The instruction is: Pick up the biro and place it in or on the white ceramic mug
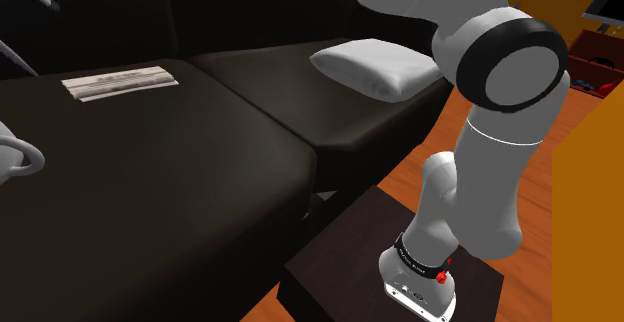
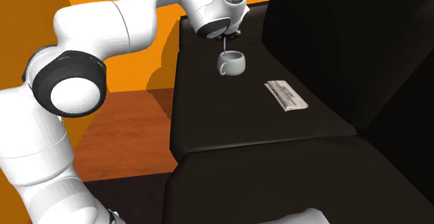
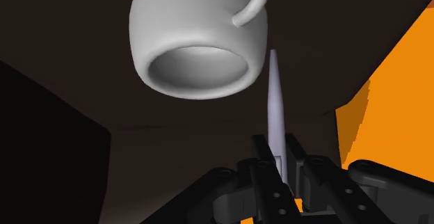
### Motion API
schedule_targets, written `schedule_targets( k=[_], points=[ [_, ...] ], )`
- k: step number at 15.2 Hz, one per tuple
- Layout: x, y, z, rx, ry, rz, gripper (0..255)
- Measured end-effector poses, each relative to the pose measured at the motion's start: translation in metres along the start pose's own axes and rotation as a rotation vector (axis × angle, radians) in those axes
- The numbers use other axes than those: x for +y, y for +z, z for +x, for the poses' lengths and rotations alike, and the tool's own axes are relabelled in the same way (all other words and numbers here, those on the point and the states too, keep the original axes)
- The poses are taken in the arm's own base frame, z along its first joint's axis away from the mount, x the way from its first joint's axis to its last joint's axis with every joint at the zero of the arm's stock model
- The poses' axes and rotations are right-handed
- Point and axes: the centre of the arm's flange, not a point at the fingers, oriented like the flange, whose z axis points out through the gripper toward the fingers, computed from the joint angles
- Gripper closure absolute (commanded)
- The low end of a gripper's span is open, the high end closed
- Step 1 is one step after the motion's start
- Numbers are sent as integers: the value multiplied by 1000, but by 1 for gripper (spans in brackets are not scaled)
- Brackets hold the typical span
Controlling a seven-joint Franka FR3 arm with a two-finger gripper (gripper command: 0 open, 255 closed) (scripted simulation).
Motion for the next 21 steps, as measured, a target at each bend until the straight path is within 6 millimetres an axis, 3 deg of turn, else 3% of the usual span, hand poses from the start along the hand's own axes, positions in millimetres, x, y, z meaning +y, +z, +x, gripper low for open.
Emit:
schedule_targets(
  k=[7,14,21],
  points=[
    [35,65,51,0,0,0,255],
    [40,100,32,1,0,0,255],
    [40,114,12,1,0,0,255]
  ],
)
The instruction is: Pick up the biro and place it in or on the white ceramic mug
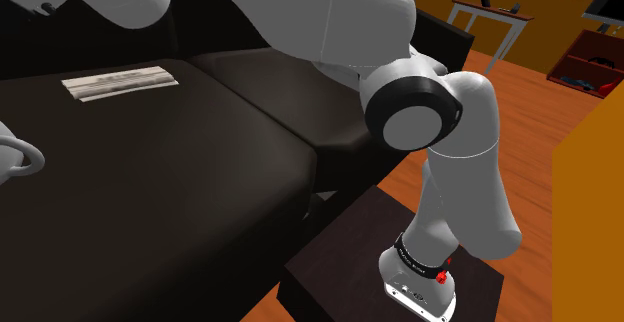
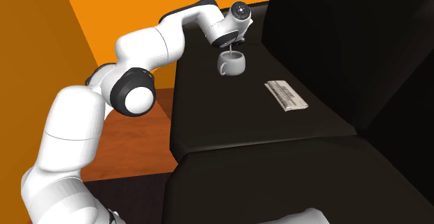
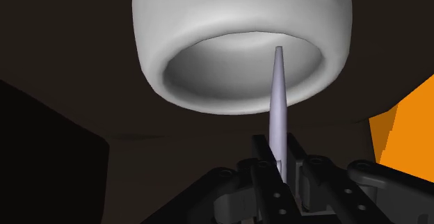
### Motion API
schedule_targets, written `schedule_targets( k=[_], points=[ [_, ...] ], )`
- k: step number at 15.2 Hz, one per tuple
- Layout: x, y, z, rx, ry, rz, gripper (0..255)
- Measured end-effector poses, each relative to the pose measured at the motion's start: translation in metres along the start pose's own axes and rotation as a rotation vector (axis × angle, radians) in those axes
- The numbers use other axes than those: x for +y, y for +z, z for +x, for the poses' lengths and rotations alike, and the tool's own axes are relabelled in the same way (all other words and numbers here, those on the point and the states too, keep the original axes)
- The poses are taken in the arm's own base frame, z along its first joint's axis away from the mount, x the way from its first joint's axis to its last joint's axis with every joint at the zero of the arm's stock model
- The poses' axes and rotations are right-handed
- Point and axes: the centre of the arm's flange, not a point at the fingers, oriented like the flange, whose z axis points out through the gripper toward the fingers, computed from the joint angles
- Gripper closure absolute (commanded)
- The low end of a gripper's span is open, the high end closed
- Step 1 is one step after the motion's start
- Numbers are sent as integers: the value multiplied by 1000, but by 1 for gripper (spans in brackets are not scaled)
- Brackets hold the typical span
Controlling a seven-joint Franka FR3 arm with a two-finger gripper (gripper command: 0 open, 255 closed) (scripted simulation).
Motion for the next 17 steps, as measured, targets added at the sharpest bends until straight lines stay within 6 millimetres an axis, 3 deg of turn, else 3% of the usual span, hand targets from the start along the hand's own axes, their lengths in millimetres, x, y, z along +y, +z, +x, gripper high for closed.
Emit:
schedule_targets(
  k=[3,4,10,14,17],
  points=[
    [0,0,0,0,0,0,255],
    [0,0,0,0,0,0,0],
    [0,0,0,0,0,0,0],
    [1,-38,-1,1,0,-1,0],
    [0,-48,0,1,0,-1,0]
  ],
)
